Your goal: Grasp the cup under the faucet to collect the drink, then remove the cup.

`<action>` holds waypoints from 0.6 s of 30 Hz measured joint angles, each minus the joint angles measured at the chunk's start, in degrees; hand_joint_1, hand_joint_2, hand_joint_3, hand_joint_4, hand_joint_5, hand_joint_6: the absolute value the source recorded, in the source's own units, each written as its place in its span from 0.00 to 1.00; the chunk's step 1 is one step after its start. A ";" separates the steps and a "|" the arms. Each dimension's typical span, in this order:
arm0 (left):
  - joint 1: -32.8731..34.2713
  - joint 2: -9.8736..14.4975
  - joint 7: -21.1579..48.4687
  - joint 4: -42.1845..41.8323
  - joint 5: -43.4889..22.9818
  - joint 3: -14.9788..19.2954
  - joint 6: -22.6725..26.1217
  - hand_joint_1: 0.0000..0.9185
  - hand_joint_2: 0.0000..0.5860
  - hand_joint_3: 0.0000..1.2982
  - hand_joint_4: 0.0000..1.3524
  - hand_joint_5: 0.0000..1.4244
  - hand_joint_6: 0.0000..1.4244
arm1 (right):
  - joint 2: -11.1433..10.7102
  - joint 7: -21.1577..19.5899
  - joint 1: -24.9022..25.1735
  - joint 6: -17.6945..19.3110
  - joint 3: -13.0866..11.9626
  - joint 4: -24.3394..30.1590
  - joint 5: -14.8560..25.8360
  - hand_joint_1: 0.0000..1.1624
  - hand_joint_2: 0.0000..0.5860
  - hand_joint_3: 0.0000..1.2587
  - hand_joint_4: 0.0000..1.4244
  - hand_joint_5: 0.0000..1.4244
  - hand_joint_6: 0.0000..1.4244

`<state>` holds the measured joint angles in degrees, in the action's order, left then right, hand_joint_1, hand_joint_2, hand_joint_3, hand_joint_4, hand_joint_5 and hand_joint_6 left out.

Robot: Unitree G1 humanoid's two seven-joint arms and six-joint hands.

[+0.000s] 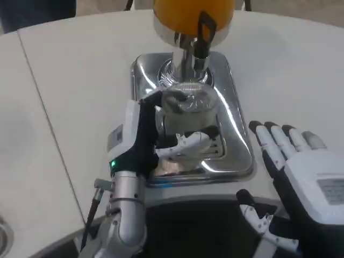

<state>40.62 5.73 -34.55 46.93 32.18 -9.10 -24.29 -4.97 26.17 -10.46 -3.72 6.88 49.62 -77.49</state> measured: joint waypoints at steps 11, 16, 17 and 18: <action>3.84 -1.35 -6.32 6.67 -0.30 -1.79 0.20 0.62 0.15 0.61 0.76 0.87 0.98 | 0.60 0.91 0.20 -0.55 0.34 -0.32 -0.10 0.35 0.84 0.00 0.00 0.00 0.00; 3.84 -0.60 -5.76 6.71 -0.36 -3.42 -0.34 0.49 0.10 0.31 0.41 0.66 0.82 | 1.12 0.91 0.61 -0.58 0.51 -0.96 -0.27 0.35 0.84 0.00 0.00 0.00 0.00; 3.84 -0.49 -4.89 6.71 -0.41 -3.70 -0.59 0.47 0.10 0.27 0.35 0.62 0.77 | 1.30 0.91 0.76 -0.58 0.58 -1.08 -0.43 0.34 0.84 0.00 0.00 0.00 0.00; 3.84 -0.44 -4.27 6.71 -0.48 -3.93 -0.80 0.46 0.10 0.22 0.29 0.59 0.74 | 1.46 0.91 0.80 -0.60 0.57 -1.08 -0.62 0.34 0.84 0.00 0.00 0.00 0.00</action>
<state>44.45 5.29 -38.82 53.63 31.71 -13.03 -25.09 -3.51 27.08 -9.66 -4.31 7.45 48.54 -78.11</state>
